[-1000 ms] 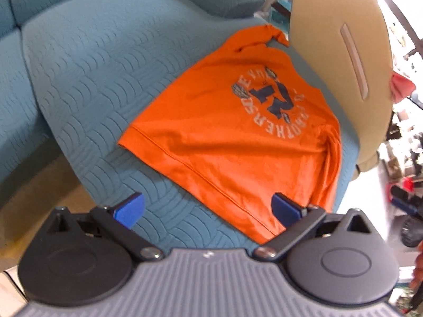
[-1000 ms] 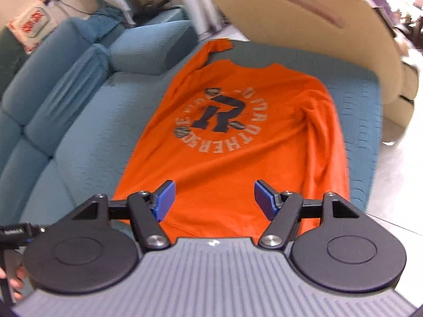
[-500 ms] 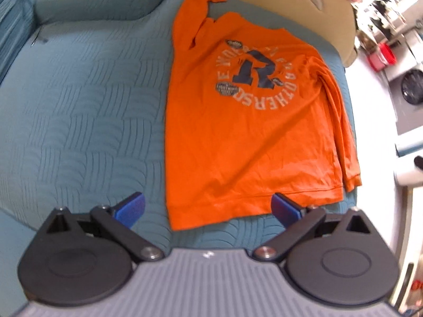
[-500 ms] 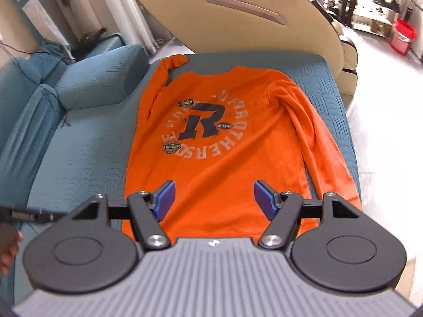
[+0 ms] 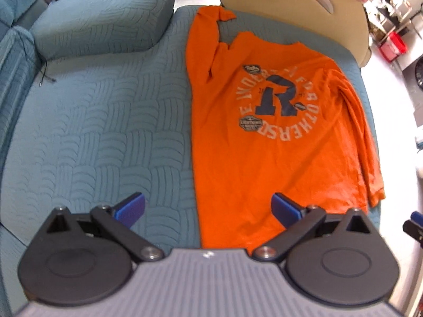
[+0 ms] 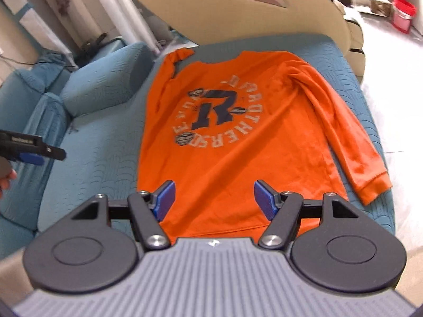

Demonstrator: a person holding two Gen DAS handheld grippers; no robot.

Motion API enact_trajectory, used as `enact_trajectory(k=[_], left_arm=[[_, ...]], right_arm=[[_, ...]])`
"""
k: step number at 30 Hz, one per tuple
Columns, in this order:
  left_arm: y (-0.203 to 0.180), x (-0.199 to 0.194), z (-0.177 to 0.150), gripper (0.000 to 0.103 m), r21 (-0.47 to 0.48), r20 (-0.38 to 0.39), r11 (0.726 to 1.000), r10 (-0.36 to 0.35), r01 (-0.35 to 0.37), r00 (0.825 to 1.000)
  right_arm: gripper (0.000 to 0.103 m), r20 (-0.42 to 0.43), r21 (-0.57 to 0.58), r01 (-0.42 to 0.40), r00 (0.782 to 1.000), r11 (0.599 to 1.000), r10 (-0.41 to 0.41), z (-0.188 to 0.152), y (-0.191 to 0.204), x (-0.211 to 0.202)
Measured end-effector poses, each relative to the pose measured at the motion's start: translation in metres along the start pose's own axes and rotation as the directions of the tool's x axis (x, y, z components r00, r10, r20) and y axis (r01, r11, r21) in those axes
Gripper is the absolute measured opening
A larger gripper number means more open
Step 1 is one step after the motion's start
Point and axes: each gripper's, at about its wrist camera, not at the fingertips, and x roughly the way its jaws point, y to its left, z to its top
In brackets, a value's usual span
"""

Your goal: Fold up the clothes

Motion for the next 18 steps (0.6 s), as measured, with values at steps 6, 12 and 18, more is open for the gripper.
enact_trajectory(k=[6, 12, 18], left_arm=[[0.005, 0.047, 0.079, 0.103, 0.158, 0.002, 0.987, 0.001, -0.002, 1.000], [0.014, 0.147, 0.219, 0.102, 0.379, 0.041, 0.925, 0.019, -0.033, 0.999], [0.023, 0.247, 0.368, 0.097, 0.392, 0.073, 0.917, 0.048, -0.073, 0.996]], right_arm=[[0.069, 0.141, -0.004, 0.025, 0.990, 1.000, -0.024, -0.013, 0.007, 0.024], [0.069, 0.243, 0.054, 0.148, 0.957, 0.988, -0.156, -0.046, 0.042, 0.106], [0.069, 0.147, 0.434, 0.247, 0.929, 0.867, -0.338, -0.078, 0.080, 0.153]])
